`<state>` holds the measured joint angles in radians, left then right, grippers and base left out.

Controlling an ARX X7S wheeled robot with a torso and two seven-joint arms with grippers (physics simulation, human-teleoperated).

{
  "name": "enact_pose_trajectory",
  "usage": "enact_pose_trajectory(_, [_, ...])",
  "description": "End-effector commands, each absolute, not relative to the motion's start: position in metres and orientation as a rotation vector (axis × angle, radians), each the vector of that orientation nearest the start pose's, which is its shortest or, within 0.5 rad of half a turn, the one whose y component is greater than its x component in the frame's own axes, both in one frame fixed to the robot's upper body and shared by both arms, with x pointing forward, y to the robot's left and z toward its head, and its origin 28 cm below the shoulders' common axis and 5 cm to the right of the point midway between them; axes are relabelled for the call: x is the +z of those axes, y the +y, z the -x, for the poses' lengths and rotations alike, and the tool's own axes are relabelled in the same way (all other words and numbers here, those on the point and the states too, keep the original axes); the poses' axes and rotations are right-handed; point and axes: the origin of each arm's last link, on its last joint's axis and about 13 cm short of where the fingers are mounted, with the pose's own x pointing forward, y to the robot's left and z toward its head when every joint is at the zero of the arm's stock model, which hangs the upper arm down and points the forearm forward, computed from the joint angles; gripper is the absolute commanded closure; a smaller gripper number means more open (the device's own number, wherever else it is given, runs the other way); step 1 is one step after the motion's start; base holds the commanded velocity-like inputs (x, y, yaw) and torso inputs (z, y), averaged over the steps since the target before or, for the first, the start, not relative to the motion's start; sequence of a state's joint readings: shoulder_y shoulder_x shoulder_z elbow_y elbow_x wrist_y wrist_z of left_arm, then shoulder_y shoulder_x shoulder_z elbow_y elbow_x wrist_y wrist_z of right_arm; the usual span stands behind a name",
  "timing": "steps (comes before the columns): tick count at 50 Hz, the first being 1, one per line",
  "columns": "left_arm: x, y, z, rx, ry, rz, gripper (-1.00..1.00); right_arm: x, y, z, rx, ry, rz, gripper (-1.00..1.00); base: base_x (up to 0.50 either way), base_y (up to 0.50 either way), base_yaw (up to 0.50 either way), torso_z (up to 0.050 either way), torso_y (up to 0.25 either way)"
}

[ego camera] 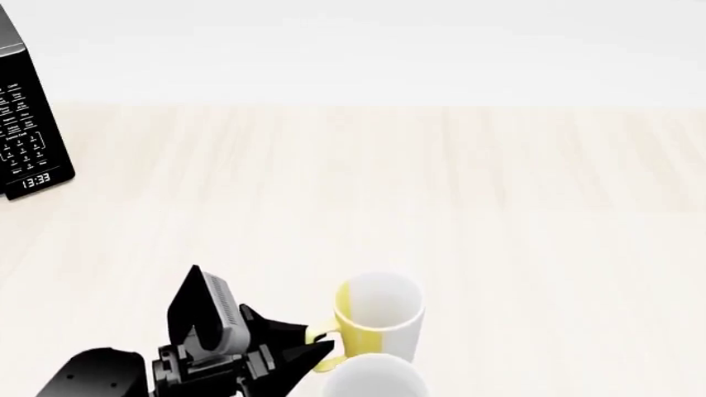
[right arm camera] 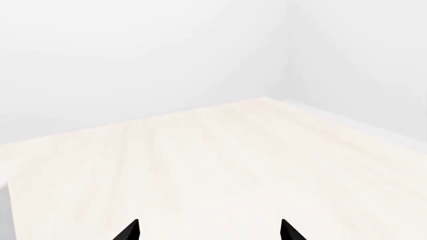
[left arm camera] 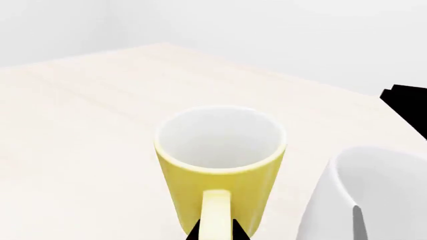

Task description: Put the yellow and white mug to the front of the white mug.

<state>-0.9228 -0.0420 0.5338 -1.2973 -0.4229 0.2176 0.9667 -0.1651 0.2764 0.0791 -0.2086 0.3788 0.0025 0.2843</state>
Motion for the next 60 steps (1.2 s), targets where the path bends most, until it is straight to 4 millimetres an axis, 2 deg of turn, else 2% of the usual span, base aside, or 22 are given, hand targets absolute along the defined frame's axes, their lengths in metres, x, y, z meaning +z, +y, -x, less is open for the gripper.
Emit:
enact_pose_trajectory(1, [0.0352, 0.2007, -0.3696, -1.067, 0.201, 0.045, 1.00, 0.0381, -0.1657, -0.1753, -0.300, -0.045, -0.100, -1.00, 0.00, 0.00, 0.00, 0.000, 0.000])
enact_pose_trajectory(46, [0.0268, 0.2024, -0.3641, -1.054, 0.221, 0.057, 1.00, 0.0387, -0.1646, -0.1748, -0.294, -0.048, -0.099, -1.00, 0.00, 0.00, 0.00, 0.000, 0.000])
enact_pose_trajectory(47, [0.0259, 0.2023, -0.3634, -1.064, 0.220, 0.048, -1.00, 0.0384, -0.1645, -0.1749, -0.294, -0.047, -0.100, -1.00, 0.00, 0.00, 0.00, 0.000, 0.000])
enact_pose_trajectory(60, [0.0285, 0.2023, -0.3652, -1.067, 0.200, 0.066, -1.00, 0.0391, -0.1646, -0.1747, -0.293, -0.049, -0.100, -1.00, 0.00, 0.00, 0.00, 0.000, 0.000])
